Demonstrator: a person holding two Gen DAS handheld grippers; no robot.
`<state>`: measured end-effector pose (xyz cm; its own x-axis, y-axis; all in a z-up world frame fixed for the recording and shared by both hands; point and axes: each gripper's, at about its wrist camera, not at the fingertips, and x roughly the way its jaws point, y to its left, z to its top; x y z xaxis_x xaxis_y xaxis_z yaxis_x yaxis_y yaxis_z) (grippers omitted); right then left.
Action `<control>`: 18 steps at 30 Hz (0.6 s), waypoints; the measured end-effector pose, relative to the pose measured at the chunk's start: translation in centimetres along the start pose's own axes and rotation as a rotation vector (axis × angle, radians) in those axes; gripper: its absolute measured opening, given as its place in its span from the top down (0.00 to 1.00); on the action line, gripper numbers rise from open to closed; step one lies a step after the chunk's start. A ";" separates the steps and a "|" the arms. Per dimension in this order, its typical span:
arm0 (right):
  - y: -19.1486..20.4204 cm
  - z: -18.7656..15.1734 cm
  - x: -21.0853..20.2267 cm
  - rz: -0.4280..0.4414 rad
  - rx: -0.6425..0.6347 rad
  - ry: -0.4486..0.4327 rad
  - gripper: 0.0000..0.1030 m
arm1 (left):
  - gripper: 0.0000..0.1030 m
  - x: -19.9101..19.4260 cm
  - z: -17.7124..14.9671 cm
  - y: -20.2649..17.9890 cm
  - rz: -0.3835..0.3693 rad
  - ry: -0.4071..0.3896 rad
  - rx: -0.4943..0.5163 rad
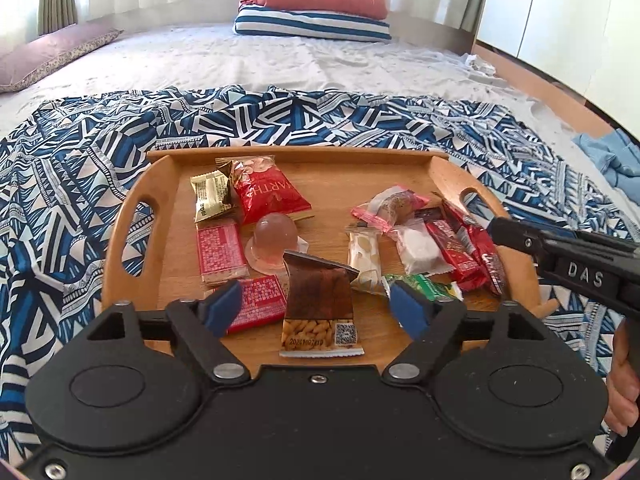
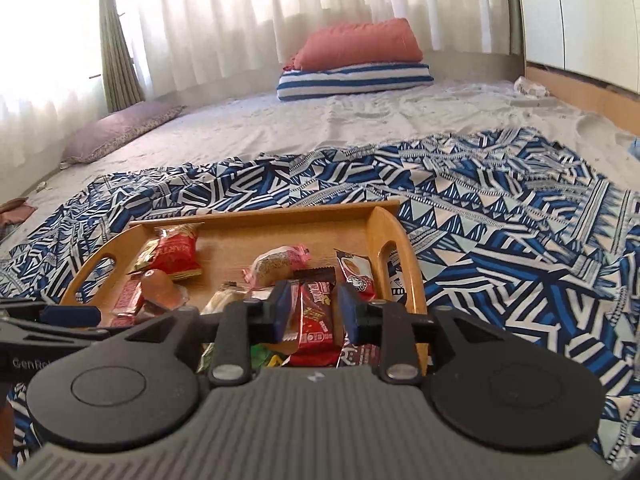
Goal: Organize snacks
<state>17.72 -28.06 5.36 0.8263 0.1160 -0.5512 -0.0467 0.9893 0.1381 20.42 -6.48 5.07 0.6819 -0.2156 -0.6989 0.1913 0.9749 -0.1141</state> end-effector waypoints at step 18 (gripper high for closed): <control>3.7 -5.8 -9.2 -0.038 -0.092 -0.097 0.27 | 0.05 -7.7 -6.6 1.3 0.075 -0.024 -0.031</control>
<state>6.73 -24.95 6.13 0.8784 0.0737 -0.4722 -0.0619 0.9973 0.0405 10.79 -3.18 5.67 0.7101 -0.1424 -0.6895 0.1174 0.9896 -0.0835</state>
